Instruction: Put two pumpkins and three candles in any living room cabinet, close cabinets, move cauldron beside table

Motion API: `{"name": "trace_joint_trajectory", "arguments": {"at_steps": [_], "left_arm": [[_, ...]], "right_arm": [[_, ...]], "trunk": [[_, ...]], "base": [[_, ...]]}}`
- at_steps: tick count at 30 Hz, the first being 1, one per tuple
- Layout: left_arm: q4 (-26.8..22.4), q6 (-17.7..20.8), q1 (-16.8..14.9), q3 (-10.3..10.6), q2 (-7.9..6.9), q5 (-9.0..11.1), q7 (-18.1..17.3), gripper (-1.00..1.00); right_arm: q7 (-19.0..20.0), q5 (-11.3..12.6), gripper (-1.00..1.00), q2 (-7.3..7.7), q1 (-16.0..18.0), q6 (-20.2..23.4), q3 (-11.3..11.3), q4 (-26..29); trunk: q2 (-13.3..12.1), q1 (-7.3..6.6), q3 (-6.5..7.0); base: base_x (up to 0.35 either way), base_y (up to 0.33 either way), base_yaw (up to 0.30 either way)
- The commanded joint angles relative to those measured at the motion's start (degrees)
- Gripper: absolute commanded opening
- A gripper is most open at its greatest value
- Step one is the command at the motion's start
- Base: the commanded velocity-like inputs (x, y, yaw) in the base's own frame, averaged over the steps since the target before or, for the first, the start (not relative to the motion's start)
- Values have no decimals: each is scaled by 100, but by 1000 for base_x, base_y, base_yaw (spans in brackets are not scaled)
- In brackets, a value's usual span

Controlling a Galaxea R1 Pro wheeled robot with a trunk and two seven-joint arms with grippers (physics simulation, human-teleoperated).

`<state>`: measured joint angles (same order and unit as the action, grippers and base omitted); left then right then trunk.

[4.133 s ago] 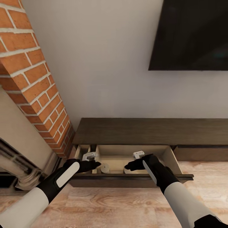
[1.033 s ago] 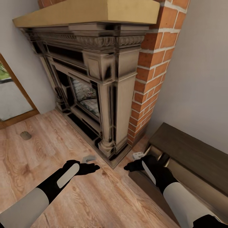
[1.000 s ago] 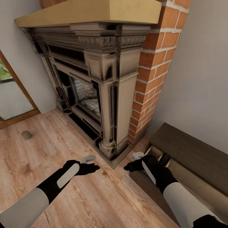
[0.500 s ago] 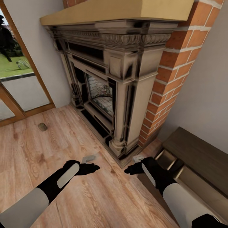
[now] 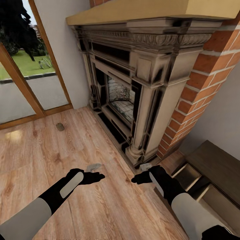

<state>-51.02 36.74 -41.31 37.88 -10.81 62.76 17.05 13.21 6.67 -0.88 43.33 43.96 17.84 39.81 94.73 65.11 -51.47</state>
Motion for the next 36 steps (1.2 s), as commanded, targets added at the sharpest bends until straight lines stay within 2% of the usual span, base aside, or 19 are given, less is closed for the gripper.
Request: {"name": "trace_joint_trajectory", "arguments": {"at_steps": [1,36], "left_arm": [[2,0,0,0,0,-1,0,100],[4,0,0,0,0,-1,0,100]], "right_arm": [[-1,2,100,0,0,0,0,0],[-5,0,100,0,0,-4,0,0]], "trunk": [[0,0,-1],[0,0,196]], "base": [[0,0,282],[0,0,238]]}}
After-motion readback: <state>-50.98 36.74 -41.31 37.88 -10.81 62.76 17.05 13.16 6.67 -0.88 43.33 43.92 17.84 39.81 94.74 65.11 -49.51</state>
